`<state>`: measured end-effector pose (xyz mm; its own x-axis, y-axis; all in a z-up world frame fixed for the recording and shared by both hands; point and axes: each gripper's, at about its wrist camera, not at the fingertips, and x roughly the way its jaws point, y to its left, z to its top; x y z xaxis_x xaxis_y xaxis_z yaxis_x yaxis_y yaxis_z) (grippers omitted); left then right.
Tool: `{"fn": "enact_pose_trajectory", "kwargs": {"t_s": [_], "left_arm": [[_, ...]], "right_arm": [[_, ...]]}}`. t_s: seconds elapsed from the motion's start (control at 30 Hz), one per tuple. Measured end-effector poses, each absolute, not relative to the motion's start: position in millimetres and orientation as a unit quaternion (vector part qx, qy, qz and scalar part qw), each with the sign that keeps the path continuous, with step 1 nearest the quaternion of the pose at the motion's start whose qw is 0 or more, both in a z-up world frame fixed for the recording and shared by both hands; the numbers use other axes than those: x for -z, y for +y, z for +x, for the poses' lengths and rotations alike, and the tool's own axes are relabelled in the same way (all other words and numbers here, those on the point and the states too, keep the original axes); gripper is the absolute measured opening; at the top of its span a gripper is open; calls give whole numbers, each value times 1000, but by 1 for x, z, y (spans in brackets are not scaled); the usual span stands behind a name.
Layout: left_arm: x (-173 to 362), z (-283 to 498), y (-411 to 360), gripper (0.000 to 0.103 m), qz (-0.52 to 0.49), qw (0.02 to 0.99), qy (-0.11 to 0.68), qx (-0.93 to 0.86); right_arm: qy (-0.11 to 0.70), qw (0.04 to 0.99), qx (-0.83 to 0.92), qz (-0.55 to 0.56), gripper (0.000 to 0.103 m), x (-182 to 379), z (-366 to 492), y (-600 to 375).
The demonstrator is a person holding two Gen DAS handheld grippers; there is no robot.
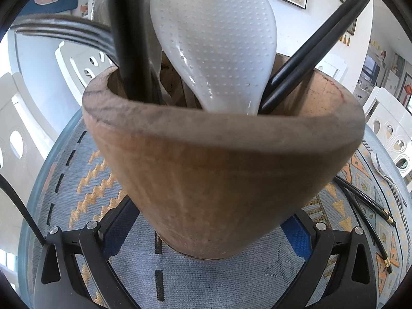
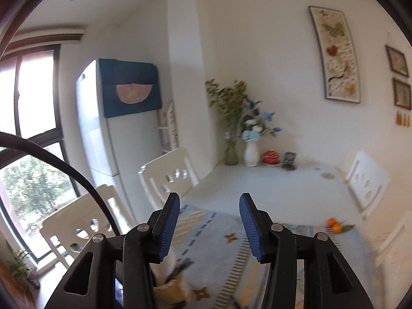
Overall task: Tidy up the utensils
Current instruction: 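Open the right tool to release the white utensil into the cup, then move the open right tool back over the utensil pile, then close the right tool on the white plastic spoon lying under a fork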
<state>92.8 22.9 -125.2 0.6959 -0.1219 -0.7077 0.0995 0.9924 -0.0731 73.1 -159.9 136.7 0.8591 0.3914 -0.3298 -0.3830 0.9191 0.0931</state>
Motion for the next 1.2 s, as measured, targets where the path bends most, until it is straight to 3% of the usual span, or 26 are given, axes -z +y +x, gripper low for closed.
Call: {"fn": "enact_pose_trajectory", "kwargs": {"t_s": [0.23, 0.47, 0.67, 0.83, 1.2], "left_arm": [[125, 92, 24, 102, -14, 921, 385, 60], [125, 94, 25, 102, -15, 920, 387, 61], [127, 95, 27, 102, -16, 919, 388, 63], [127, 96, 26, 102, -14, 919, 389, 62], [127, 96, 26, 102, -14, 919, 389, 61]], "right_arm": [[226, 967, -117, -4, 46, -118, 72, -216], [367, 930, -6, -4, 46, -55, 90, -281], [479, 877, 46, 17, 28, 13, 105, -325], [539, 840, 51, 20, 27, 60, 117, -339], [578, 813, 46, 53, 27, 99, 135, -340]]}}
